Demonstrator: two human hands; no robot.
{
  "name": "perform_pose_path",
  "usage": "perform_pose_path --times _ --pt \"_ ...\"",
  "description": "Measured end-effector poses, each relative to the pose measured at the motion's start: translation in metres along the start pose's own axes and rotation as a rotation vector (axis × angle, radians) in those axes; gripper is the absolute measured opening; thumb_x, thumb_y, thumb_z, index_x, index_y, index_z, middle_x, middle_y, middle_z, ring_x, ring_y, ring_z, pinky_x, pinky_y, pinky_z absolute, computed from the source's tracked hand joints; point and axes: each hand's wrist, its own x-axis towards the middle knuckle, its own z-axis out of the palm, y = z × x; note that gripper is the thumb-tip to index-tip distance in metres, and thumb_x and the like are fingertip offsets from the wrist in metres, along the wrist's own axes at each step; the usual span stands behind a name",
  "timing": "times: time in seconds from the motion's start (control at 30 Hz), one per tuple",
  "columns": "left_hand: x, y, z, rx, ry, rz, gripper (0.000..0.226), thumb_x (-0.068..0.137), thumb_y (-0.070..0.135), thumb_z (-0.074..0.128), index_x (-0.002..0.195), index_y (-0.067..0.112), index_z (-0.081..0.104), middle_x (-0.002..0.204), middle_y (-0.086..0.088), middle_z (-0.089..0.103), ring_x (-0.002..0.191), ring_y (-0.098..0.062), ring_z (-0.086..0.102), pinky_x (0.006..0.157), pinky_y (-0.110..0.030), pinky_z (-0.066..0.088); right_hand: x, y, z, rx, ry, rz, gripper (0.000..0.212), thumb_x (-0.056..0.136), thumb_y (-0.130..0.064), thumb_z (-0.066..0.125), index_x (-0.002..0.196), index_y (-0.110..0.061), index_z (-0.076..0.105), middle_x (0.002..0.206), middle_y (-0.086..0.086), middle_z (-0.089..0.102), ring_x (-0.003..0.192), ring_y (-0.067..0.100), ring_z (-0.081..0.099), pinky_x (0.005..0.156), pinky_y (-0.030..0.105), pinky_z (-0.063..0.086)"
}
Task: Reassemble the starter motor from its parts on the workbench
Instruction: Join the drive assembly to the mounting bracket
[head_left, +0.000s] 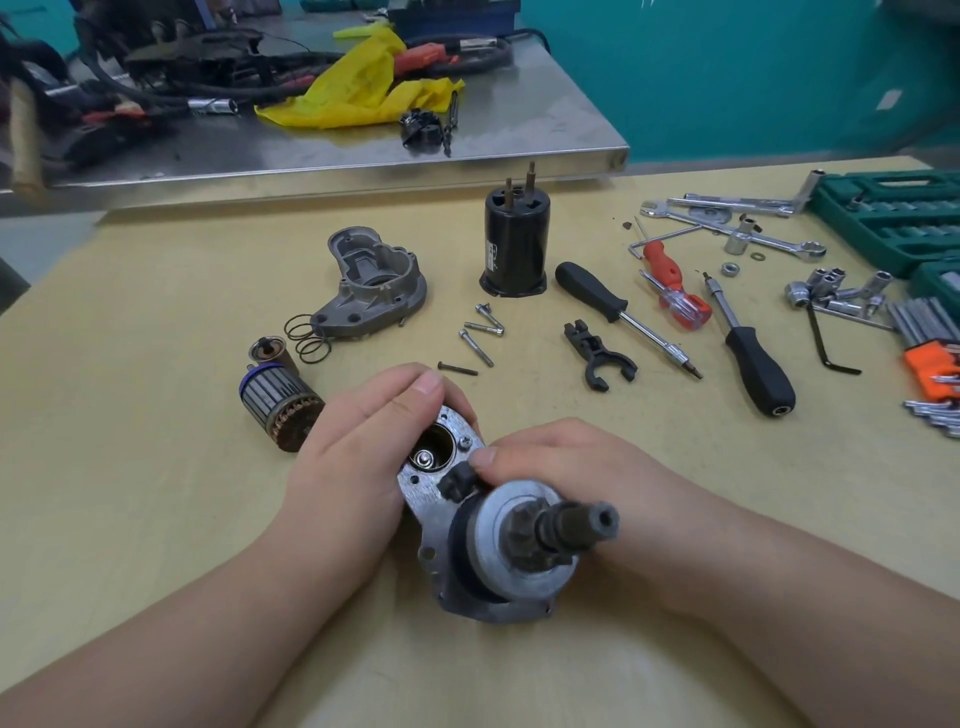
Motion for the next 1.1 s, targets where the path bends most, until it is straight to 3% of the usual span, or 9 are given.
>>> perform_pose_path --times 0.13,0.4,0.5,0.57,0.7,0.87,1.0,1.1 --pt "-0.001 0.0 -0.001 0.025 -0.052 0.023 0.037 0.1 0.029 0.057 0.087 -0.003 0.069 0.078 -0.028 0.063 0.065 -0.024 0.063 0.055 -0.026 0.051 -0.005 -0.003 -0.007 -0.209 -0.002 -0.128 0.056 0.086 -0.058 0.062 0.077 -0.002 0.062 0.063 0.001 0.052 0.06 0.016 0.049 0.063 0.039 0.041" --pt "0.0 -0.001 -0.001 0.186 -0.064 0.116 0.033 0.103 0.031 0.055 0.09 0.004 0.071 0.078 -0.018 0.065 0.072 -0.017 0.061 0.062 -0.024 0.05 -0.004 0.001 -0.01 -0.216 0.066 -0.176 0.051 0.102 -0.05 0.065 0.065 -0.015 0.063 0.054 -0.008 0.047 0.052 0.011 0.043 0.058 0.032 0.037" --pt "0.001 -0.001 -0.001 0.239 -0.055 0.14 0.033 0.103 0.033 0.054 0.089 0.009 0.071 0.078 -0.016 0.066 0.074 -0.018 0.061 0.063 -0.027 0.05 -0.002 0.002 -0.014 -0.382 0.184 -0.259 0.039 0.093 -0.055 0.07 0.082 -0.017 0.076 0.061 -0.005 0.064 0.056 0.011 0.055 0.057 0.034 0.046" --pt "0.002 -0.001 0.0 0.247 -0.048 0.141 0.032 0.103 0.033 0.054 0.087 0.011 0.071 0.077 -0.014 0.066 0.074 -0.018 0.061 0.064 -0.028 0.049 0.001 0.002 -0.016 -0.385 0.246 -0.286 0.022 0.092 -0.049 0.077 0.085 -0.028 0.079 0.072 -0.009 0.073 0.059 0.0 0.06 0.059 0.024 0.047" --pt "0.004 -0.003 0.0 0.257 -0.04 0.151 0.032 0.103 0.033 0.054 0.088 0.012 0.072 0.075 -0.012 0.065 0.074 -0.017 0.06 0.065 -0.029 0.048 0.007 0.005 -0.018 -0.259 0.213 -0.269 0.017 0.091 -0.037 0.082 0.079 -0.026 0.079 0.068 -0.012 0.071 0.059 -0.004 0.06 0.058 0.013 0.045" --pt "0.004 -0.002 0.0 0.245 -0.03 0.145 0.033 0.103 0.034 0.054 0.085 0.013 0.072 0.073 -0.005 0.064 0.074 -0.017 0.058 0.066 -0.033 0.047 0.01 0.002 -0.021 -0.176 0.174 -0.258 0.014 0.088 -0.03 0.086 0.079 -0.022 0.078 0.066 -0.011 0.07 0.06 0.0 0.06 0.059 0.015 0.047" --pt "0.004 0.0 -0.001 0.272 -0.014 0.152 0.031 0.102 0.032 0.054 0.084 0.015 0.072 0.077 -0.01 0.066 0.077 -0.018 0.059 0.071 -0.038 0.046 0.012 -0.01 -0.023 -0.335 0.21 -0.29 0.015 0.086 -0.033 0.088 0.078 -0.025 0.078 0.062 -0.012 0.069 0.053 -0.003 0.056 0.054 0.014 0.044" --pt "0.004 0.002 0.0 0.297 -0.001 0.16 0.031 0.101 0.032 0.053 0.082 0.018 0.073 0.074 0.0 0.066 0.077 -0.015 0.06 0.072 -0.035 0.045 0.013 -0.019 -0.022 -0.476 0.23 -0.304 0.017 0.085 -0.036 0.088 0.076 -0.028 0.076 0.075 -0.005 0.076 0.063 0.003 0.062 0.067 0.031 0.055"
